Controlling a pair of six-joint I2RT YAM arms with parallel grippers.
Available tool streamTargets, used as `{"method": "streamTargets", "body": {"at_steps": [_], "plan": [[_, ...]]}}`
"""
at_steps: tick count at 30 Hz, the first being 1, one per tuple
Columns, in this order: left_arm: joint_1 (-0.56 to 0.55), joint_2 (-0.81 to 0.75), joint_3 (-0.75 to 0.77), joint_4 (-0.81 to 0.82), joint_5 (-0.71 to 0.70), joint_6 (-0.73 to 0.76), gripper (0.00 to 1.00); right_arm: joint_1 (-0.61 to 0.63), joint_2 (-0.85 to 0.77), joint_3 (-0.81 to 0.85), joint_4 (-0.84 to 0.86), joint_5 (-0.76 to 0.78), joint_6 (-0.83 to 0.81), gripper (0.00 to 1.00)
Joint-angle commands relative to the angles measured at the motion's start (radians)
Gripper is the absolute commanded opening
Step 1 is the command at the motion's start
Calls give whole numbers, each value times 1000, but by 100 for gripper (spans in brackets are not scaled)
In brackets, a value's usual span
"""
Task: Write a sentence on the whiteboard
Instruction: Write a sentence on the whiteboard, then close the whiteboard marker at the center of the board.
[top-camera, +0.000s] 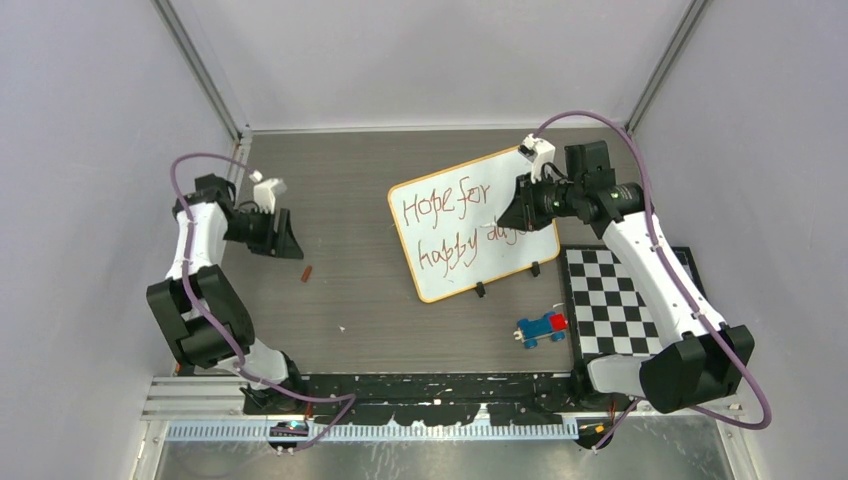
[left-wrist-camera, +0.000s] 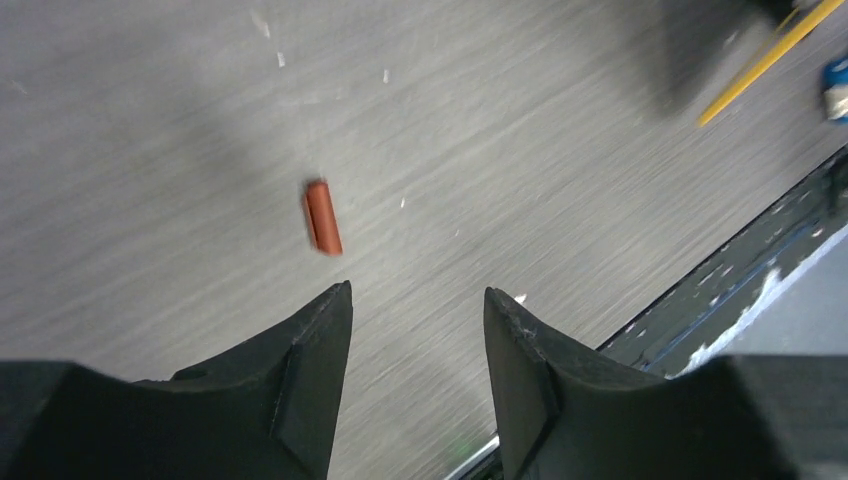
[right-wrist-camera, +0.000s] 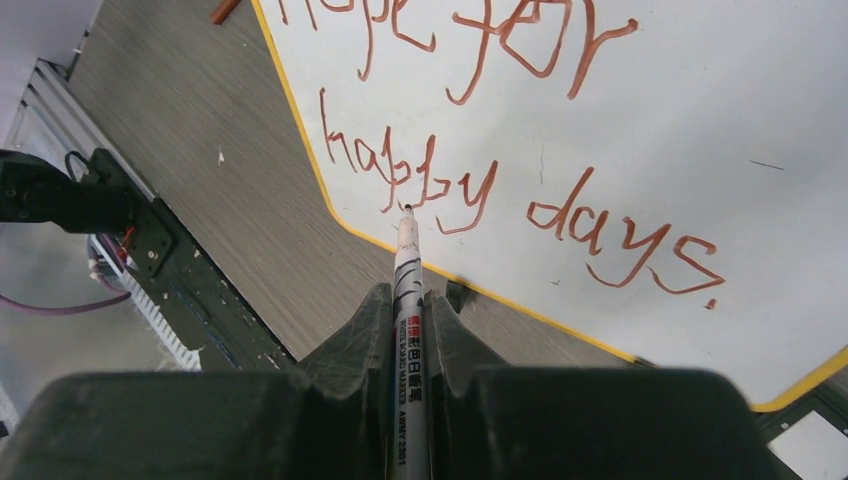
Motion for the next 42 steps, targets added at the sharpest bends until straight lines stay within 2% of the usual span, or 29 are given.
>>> {"method": "streamTargets", "body": {"at_steps": [1,6,10,22,27,31,38,42], "plan": [[-4,-83,-172,187,-120,45,52,7,3,-16,93,-59,42,0],[-21,-52,-284,363,-204,32,46,11,2,-29,104,-66,50,0],[-66,-38,-342,444,-294,53,45,12,1,-35,102,-68,50,0],[-200,0,-420,582,-442,42,45,13,2,-31,102,-65,50,0],[-219,31,-438,591,-471,48,43,13,2,-32,99,-60,49,0],[-221,49,-445,566,-480,69,33,13,2,-27,98,-59,50,0],[-229,-16,-335,393,-375,65,3,13,-3,-17,114,-84,116,0],[-305,-132,-212,234,-311,54,0,12,-9,-15,138,-123,185,0]]}}
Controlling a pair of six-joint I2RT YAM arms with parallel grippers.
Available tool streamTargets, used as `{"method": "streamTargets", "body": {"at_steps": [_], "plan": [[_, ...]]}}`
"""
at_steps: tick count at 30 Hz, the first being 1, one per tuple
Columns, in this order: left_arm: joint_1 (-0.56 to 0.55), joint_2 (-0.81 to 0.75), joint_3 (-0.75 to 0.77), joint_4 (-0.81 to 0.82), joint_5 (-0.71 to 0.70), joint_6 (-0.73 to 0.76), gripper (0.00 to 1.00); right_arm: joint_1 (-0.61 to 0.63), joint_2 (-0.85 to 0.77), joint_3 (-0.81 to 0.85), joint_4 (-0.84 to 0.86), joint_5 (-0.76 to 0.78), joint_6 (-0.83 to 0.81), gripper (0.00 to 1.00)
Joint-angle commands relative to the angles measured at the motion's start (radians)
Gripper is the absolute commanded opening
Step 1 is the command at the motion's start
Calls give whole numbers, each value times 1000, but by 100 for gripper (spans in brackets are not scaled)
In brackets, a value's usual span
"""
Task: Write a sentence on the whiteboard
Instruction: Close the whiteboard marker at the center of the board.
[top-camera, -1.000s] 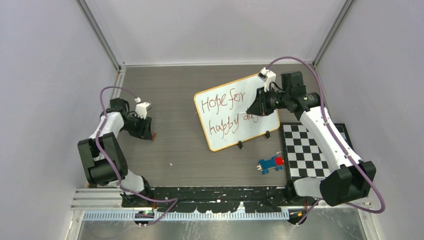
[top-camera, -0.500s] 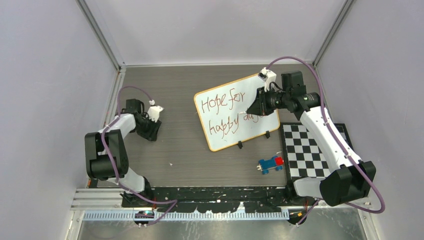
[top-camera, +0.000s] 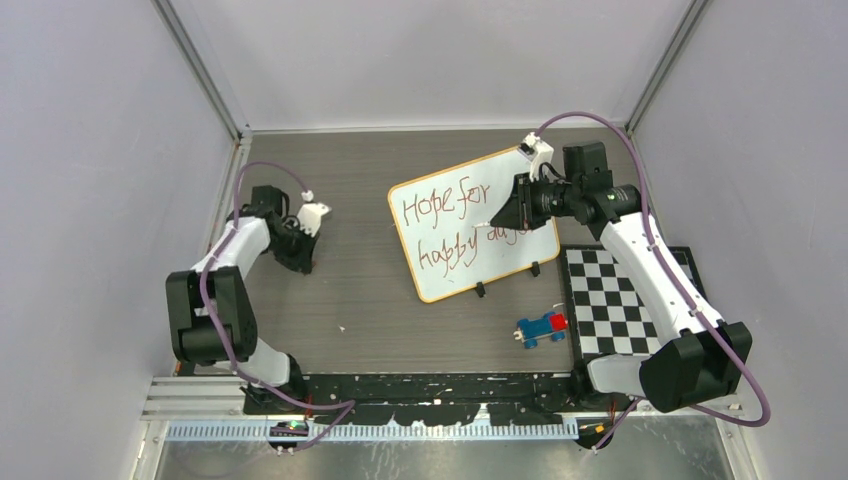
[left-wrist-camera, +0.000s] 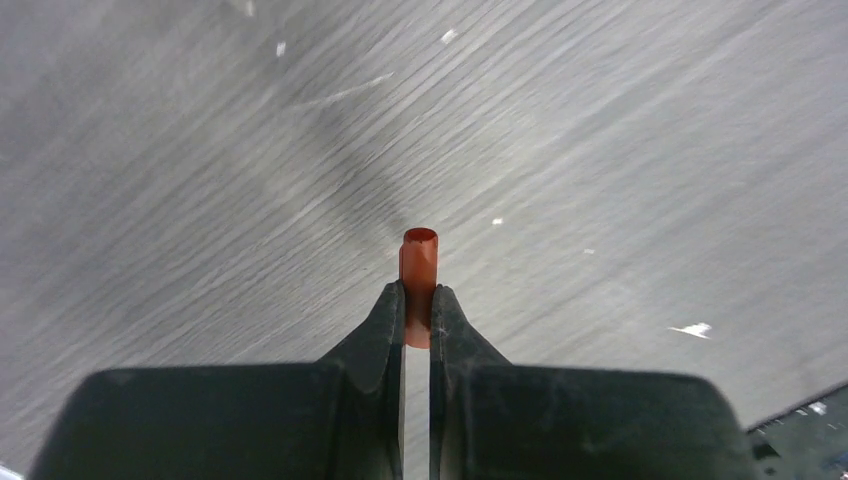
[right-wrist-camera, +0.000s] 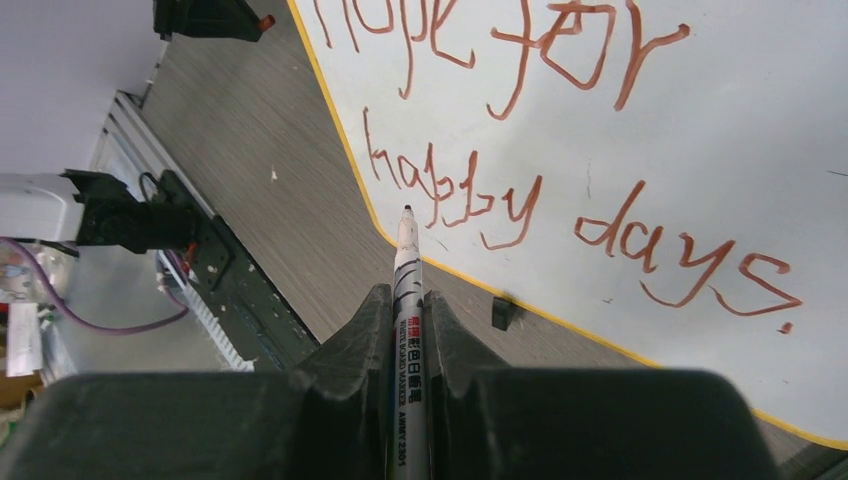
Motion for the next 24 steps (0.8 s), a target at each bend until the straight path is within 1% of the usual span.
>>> {"method": "streamTargets", "body": {"at_steps": [1,2,6,9,11,14,15,17,21,24], "plan": [[-90,-159,173,-210,127,-10,0,6,-14,23,77,-73,98,0],[-100,-180,222,-259,157,-11,0,5,-14,19,87,-91,117,0],[-241,-214,450,-424,212,-29,0,6,-23,-8,155,-170,194,0],[-374,-222,569,-485,218,-32,0,6,-33,-35,227,-225,251,0],[-484,-215,621,-495,214,-42,0,6,-37,-63,279,-272,291,0],[-621,-209,616,-418,226,-52,0,7,-38,-129,390,-361,374,0],[-661,-207,600,-392,209,-40,0,7,-38,-145,419,-377,398,0],[-727,-175,603,-388,185,-32,0,7,-46,-164,443,-387,418,0],[-789,-124,633,-357,183,-65,0,15,-58,-186,457,-423,432,0],[-813,-101,645,-347,180,-74,0,26,-61,-197,467,-439,441,0]]}}
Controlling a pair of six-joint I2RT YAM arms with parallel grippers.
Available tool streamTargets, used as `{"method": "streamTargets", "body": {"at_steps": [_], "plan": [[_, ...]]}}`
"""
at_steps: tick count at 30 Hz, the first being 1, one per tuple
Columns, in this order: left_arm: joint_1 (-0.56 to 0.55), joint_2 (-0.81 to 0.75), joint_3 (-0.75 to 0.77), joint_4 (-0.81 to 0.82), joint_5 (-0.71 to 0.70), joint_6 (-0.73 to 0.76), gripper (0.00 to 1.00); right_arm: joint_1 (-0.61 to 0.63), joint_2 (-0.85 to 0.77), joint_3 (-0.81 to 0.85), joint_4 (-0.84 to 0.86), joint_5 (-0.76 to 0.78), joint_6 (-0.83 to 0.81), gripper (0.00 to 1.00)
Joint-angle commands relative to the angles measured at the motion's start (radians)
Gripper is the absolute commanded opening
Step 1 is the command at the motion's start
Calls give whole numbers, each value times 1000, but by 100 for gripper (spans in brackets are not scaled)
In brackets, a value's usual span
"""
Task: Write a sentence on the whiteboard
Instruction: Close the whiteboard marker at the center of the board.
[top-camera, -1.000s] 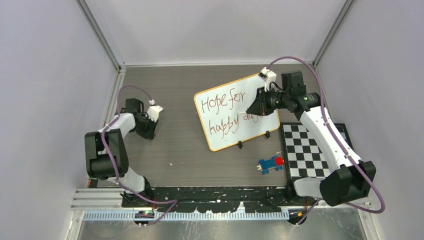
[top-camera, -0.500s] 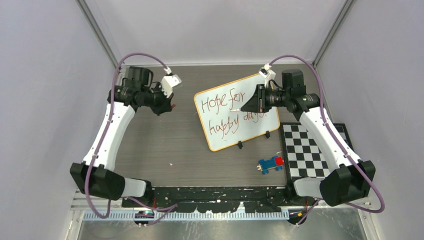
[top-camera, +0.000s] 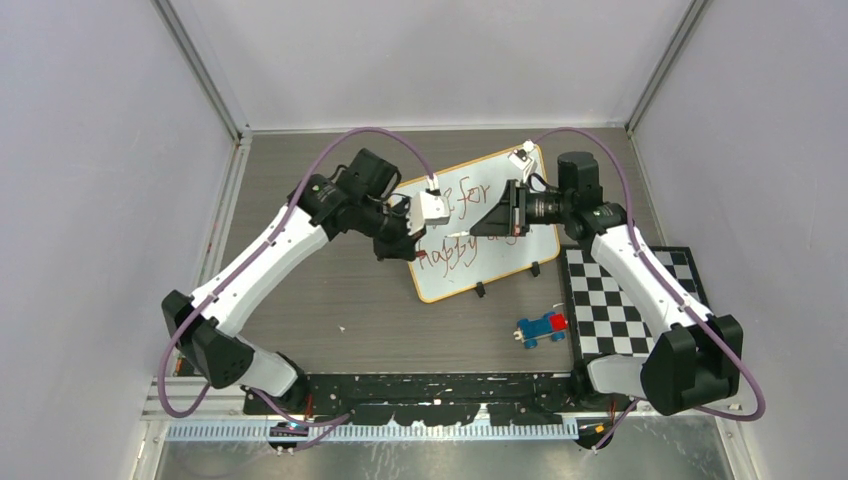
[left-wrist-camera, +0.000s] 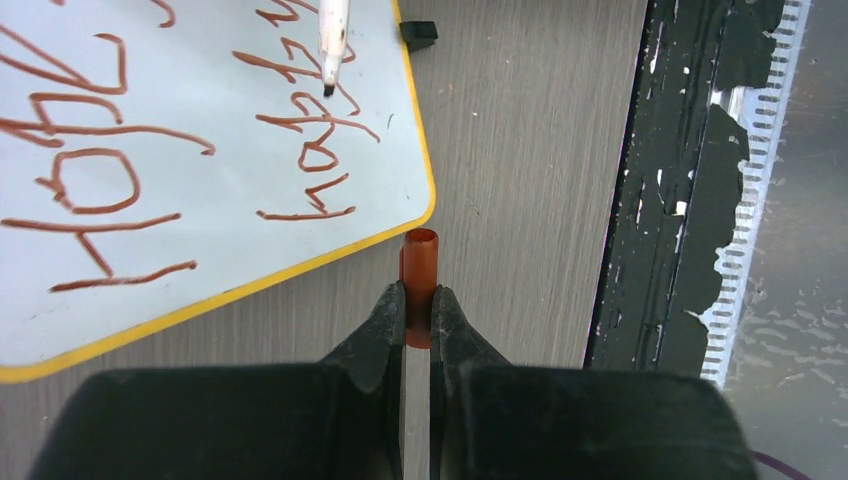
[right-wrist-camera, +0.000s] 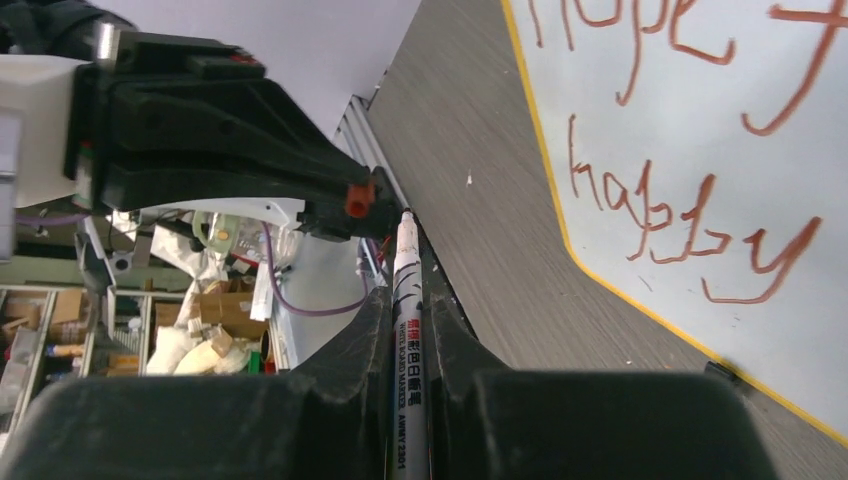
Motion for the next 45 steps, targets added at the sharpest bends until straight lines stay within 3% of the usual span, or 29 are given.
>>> {"method": "streamTargets", "body": {"at_steps": [1,15,45], "plan": [[-30,13,31,42,-8,-30,0,21,-53,-2,87,-73,43,0],[-57,11,18,77,-21,-63,0,115,-33,23,11,-32,-30,0],[-66,-8,-15,22,-1,-19,0,116,-26,44,-18,-13,-48,0]]}}
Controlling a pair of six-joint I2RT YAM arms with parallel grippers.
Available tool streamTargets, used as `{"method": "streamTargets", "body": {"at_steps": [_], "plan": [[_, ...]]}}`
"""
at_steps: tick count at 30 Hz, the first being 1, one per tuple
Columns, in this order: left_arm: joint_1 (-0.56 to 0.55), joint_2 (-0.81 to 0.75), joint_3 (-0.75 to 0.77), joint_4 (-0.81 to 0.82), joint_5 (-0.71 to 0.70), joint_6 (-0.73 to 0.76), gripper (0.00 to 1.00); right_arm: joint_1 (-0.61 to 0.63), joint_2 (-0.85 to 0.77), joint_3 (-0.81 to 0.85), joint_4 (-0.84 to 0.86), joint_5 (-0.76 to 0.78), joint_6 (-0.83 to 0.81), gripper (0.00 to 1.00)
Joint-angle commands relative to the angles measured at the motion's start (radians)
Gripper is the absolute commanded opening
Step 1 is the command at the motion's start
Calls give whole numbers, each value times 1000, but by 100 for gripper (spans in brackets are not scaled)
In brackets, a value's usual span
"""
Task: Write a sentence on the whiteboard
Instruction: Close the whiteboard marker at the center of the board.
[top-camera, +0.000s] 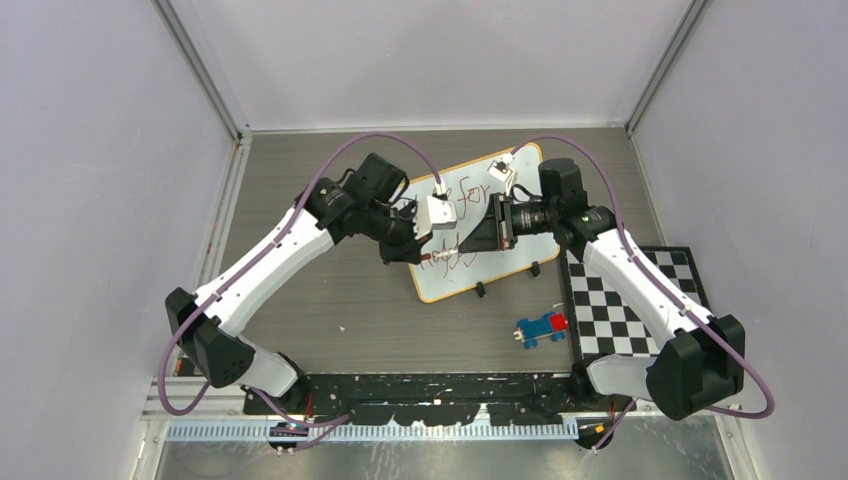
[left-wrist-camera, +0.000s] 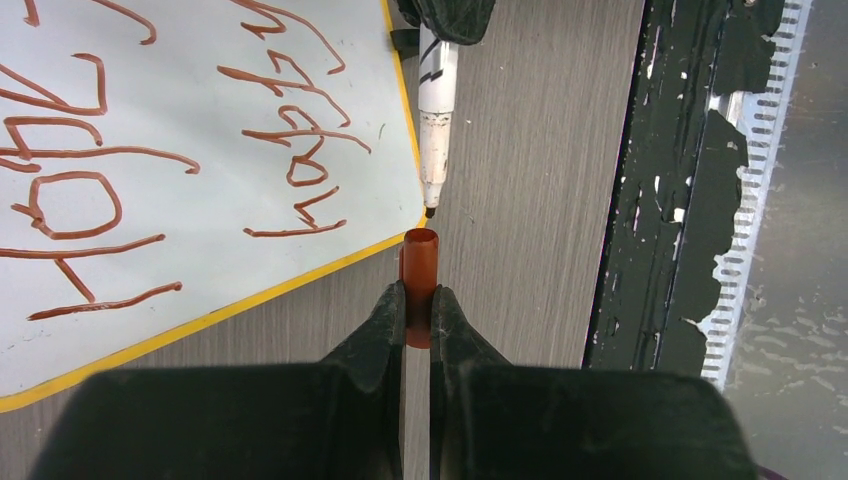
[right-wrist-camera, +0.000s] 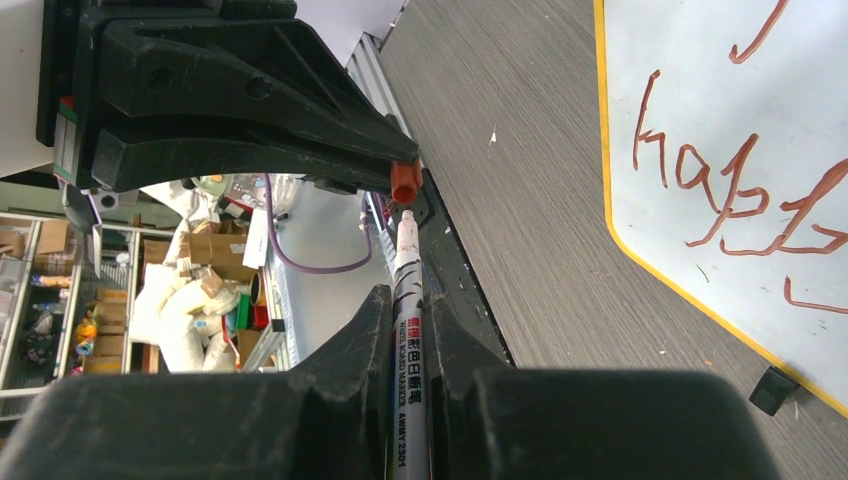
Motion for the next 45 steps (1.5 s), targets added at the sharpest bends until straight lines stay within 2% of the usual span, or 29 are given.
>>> {"method": "streamTargets", "body": {"at_steps": [1,27,36,45], "plan": [[-12,-28,-2,-13,27,10,0,3,-6,44,32,-18,8,0],[-35,11,38,27,4,-49,0,41,7,46,17,9,-14,0],[-52,41,76,50,55,-102,0,58,30,55,13,53,-20,0],[-84,100,154,94,73,-178,0,66,37,15,108,41,60,0]]}}
